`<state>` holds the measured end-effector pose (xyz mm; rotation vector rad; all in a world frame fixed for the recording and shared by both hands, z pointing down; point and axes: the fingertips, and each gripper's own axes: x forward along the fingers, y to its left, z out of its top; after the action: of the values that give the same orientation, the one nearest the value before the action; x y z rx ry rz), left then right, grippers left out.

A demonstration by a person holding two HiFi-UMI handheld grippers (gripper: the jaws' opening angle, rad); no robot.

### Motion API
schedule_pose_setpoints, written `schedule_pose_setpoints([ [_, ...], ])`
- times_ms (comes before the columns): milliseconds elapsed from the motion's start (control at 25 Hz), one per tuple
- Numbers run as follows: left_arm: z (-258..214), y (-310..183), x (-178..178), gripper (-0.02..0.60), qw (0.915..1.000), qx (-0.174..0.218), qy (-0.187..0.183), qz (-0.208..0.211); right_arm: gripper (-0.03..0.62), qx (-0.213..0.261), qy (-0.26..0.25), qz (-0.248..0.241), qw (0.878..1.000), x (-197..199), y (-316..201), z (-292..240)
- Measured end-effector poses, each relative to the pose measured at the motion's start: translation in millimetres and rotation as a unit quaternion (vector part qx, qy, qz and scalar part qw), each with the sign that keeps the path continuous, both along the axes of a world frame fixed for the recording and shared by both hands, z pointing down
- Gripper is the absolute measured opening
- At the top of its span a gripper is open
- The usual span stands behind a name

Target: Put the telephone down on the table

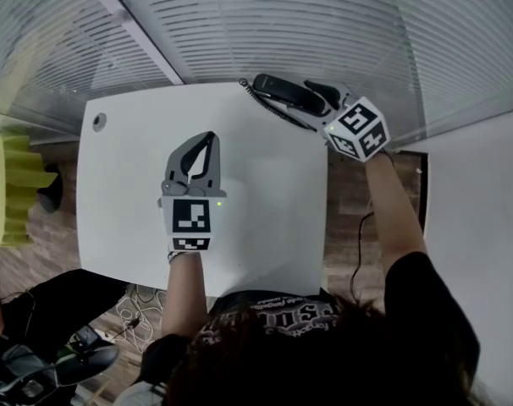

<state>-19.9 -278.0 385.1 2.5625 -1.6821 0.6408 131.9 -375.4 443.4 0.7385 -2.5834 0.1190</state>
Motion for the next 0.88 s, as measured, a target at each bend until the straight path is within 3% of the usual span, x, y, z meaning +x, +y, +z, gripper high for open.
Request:
schedule_pose_setpoints([
  [160,-14.6,-1.6,2.3,0.003,0.9999,0.011,0.005,0.006,0.243,0.008,-0.031,0.001,0.999,-9.8,25.8,-31.5],
  [320,-21.4,-9.0,8.6,0.003,0.9996,0.021,0.006,0.019,0.101,0.05,-0.062,0.013,0.997,-11.4,40.9,-64.5],
  [440,-26.6,-12.8,12.4,0.003,0.9993,0.026,0.007,0.025,0.055,0.074,-0.082,0.024,0.994,-9.7,49.9,-84.6],
  [880,-48.7,-10.8,41.0,0.003,0.998,0.045,0.018,0.04,0.031,0.084,-0.142,0.077,0.983,5.4,86.5,-114.6],
])
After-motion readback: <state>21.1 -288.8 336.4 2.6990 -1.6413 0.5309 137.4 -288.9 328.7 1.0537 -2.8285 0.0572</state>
